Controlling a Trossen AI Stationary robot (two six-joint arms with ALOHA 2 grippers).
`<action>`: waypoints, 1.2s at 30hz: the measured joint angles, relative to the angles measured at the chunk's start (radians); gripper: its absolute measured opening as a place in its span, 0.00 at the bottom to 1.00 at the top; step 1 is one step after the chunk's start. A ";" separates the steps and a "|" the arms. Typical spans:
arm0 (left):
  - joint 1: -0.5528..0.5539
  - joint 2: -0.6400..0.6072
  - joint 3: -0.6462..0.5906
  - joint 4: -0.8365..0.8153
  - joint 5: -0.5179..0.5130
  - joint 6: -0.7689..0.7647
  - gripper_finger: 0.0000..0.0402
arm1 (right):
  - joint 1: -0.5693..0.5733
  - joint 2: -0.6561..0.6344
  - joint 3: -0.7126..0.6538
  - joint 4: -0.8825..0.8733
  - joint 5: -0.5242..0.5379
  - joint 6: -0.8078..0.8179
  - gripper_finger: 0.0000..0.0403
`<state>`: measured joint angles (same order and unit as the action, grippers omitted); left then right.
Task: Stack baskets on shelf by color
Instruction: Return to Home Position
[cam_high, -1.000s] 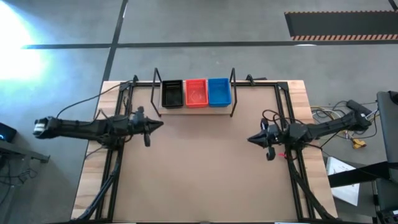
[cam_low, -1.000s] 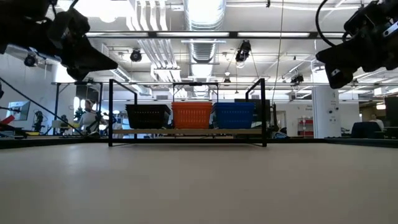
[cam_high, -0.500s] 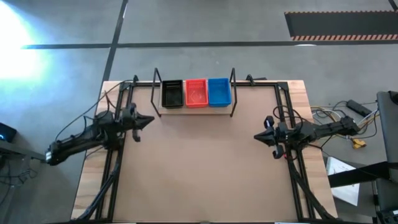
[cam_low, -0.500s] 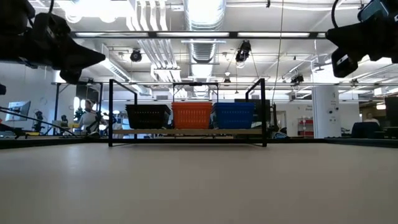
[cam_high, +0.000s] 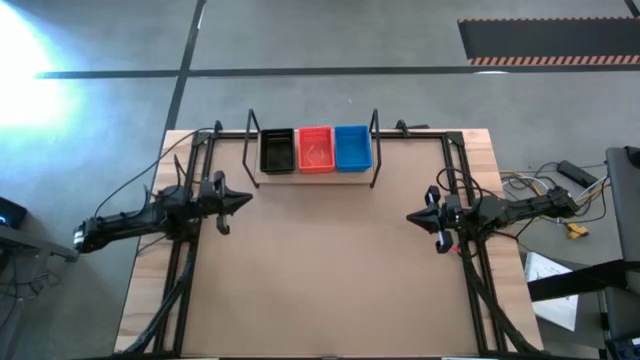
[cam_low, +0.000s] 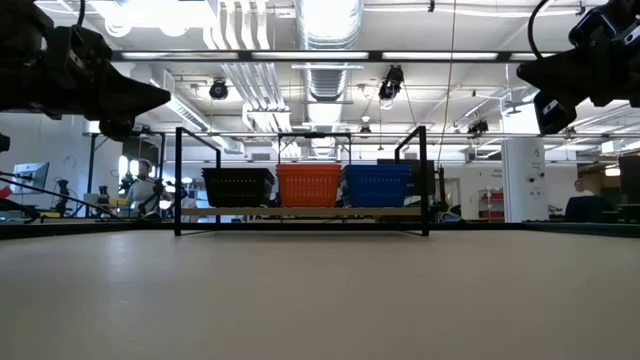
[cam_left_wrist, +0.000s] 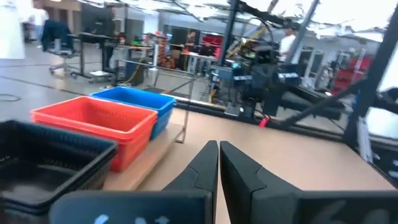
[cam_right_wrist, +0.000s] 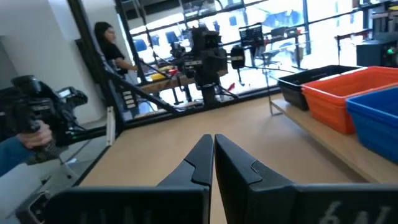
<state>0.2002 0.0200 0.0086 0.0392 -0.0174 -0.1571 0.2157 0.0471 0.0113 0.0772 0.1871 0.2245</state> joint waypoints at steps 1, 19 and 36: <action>-0.016 0.001 0.000 -0.004 -0.005 0.009 0.00 | 0.000 0.000 0.000 -0.001 0.007 0.000 0.02; -0.071 0.028 -0.002 -0.031 0.009 0.198 0.00 | 0.000 -0.001 0.000 -0.023 0.128 -0.103 0.02; -0.071 0.084 0.000 -0.036 0.051 0.225 0.00 | 0.000 0.000 0.000 -0.034 0.127 -0.148 0.02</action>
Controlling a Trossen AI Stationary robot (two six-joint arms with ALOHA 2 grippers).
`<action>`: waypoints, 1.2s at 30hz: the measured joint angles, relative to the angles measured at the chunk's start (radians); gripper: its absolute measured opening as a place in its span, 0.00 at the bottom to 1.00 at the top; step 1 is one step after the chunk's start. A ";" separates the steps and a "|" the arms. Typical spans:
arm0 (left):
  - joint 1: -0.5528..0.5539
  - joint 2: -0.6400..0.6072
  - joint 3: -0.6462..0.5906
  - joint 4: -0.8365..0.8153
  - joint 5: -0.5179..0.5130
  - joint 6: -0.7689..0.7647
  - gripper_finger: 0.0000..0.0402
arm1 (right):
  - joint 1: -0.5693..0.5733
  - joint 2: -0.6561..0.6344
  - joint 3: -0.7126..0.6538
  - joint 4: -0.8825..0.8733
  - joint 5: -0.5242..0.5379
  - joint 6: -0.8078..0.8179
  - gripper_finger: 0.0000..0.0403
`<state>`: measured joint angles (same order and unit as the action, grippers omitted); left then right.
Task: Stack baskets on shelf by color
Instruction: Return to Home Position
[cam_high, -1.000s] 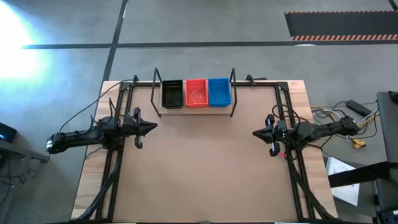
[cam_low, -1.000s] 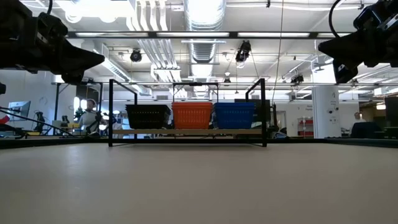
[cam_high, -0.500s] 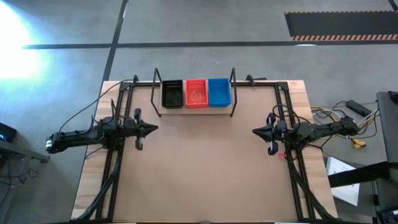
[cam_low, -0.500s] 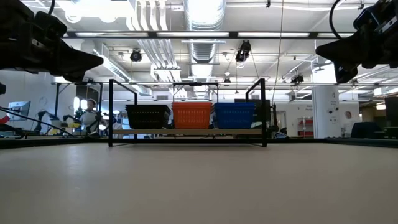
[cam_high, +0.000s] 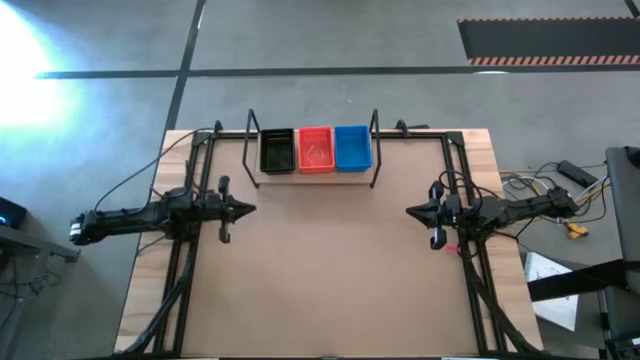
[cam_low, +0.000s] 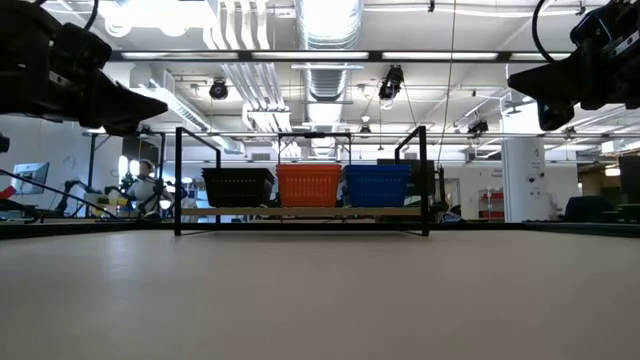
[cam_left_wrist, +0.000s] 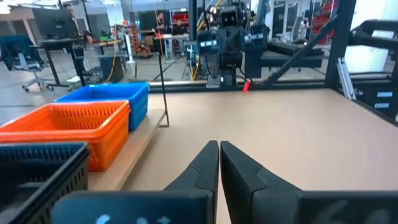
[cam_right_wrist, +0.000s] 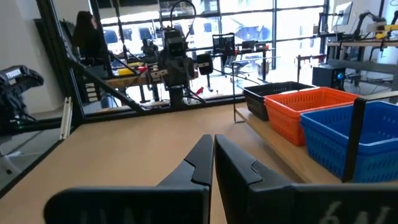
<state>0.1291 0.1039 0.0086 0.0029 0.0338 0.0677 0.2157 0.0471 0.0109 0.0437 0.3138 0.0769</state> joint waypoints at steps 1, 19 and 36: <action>0.000 0.010 0.000 0.000 0.000 0.000 0.00 | 0.000 0.000 0.000 0.000 0.000 0.000 0.02; 0.009 0.025 -0.001 0.014 0.088 0.043 0.00 | 0.000 0.000 -0.001 0.012 -0.013 -0.019 0.02; 0.013 0.108 -0.002 0.076 0.089 0.045 0.00 | 0.000 0.015 -0.001 0.009 0.000 -0.033 0.02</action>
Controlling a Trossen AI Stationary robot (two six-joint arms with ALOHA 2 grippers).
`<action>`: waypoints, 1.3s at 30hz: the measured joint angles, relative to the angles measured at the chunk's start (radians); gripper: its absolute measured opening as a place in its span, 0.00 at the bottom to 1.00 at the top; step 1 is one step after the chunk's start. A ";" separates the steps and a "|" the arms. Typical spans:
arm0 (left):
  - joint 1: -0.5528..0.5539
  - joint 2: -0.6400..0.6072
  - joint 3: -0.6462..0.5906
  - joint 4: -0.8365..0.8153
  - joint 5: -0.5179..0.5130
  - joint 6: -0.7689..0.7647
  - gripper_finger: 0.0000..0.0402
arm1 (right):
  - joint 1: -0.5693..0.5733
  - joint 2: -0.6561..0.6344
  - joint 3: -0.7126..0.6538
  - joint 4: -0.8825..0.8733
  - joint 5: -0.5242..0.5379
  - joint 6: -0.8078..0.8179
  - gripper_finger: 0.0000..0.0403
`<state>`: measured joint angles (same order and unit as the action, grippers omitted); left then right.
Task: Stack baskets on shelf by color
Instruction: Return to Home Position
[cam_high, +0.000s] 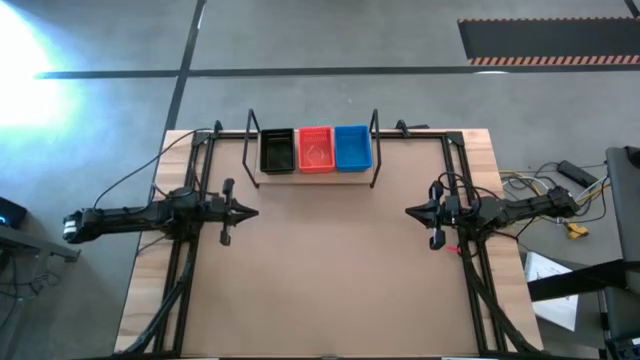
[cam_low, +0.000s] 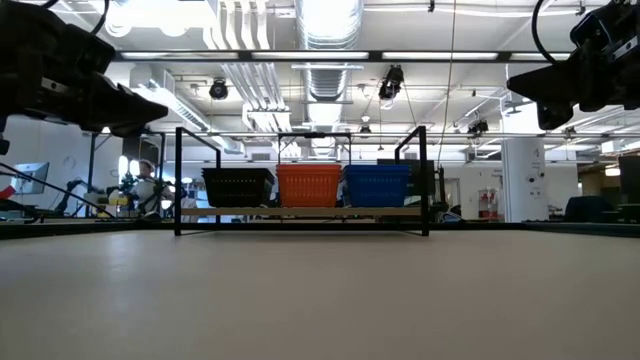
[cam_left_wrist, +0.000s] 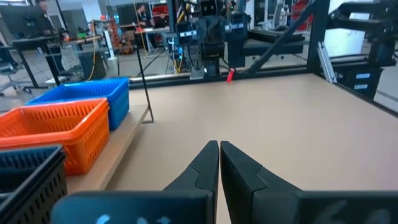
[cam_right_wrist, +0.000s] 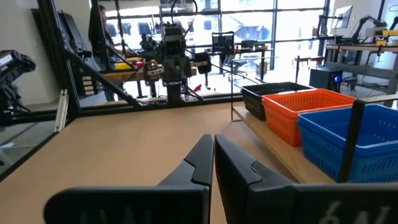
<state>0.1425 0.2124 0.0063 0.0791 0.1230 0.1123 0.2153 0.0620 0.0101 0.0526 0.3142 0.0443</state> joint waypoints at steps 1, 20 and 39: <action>0.000 0.004 0.000 0.000 0.000 0.000 0.00 | 0.000 0.000 0.000 0.001 0.000 0.000 0.02; -0.008 -0.055 -0.002 0.015 -0.006 0.000 0.00 | 0.000 -0.044 0.000 0.009 0.002 0.000 0.02; -0.026 -0.191 -0.002 0.097 -0.008 0.000 0.00 | -0.238 -0.062 0.000 0.029 0.003 0.000 0.02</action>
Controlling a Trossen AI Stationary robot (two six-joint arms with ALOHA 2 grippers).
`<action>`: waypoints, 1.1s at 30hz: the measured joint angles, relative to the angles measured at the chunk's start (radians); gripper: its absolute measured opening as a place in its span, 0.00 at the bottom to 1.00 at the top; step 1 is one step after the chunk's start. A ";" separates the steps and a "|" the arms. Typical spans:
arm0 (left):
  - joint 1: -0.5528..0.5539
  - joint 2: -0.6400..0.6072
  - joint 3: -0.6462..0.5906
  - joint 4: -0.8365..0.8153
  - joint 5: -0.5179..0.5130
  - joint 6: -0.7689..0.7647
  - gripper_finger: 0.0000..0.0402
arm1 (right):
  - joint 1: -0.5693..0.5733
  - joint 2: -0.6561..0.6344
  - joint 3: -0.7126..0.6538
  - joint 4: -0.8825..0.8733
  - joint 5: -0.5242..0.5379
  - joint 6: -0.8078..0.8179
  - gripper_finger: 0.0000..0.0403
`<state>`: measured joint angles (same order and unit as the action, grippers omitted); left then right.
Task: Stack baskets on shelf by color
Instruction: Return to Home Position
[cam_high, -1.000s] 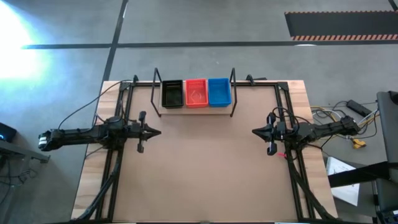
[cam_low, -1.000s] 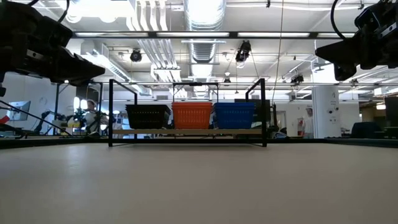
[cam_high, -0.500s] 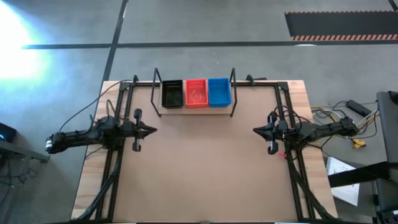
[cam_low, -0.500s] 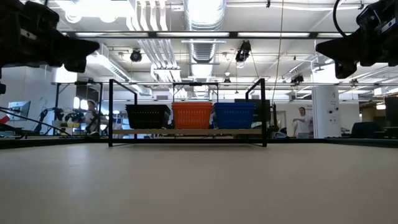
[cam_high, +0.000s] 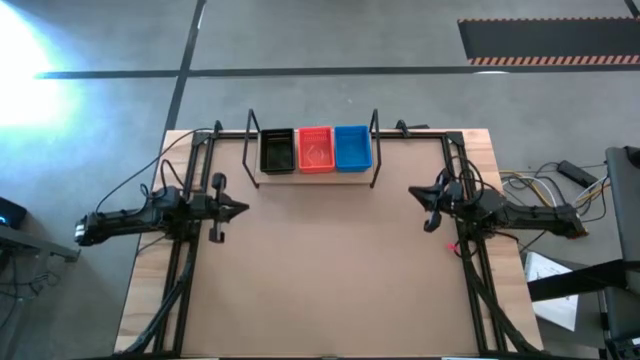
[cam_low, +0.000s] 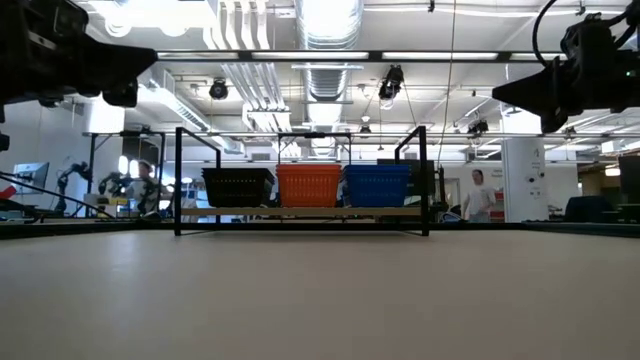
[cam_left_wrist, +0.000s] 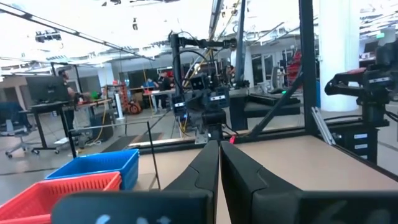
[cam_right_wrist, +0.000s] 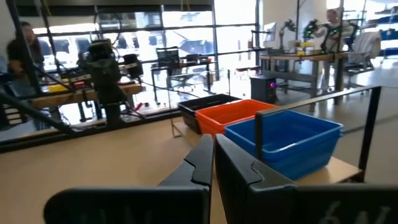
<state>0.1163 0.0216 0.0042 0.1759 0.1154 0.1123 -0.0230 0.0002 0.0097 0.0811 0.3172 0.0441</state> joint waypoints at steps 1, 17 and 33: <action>-0.003 0.000 0.000 0.000 0.000 0.000 0.00 | -0.008 0.000 0.000 0.000 0.000 0.000 0.02; -0.038 0.018 0.000 0.000 0.001 0.000 0.00 | -0.013 0.000 0.000 0.002 -0.002 0.000 0.02; -0.038 0.030 0.000 -0.001 0.000 0.024 0.00 | -0.021 0.000 0.000 0.002 -0.002 0.000 0.02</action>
<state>0.0788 0.0516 0.0040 0.1754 0.1158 0.1359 -0.0435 -0.0002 0.0097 0.0830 0.3155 0.0443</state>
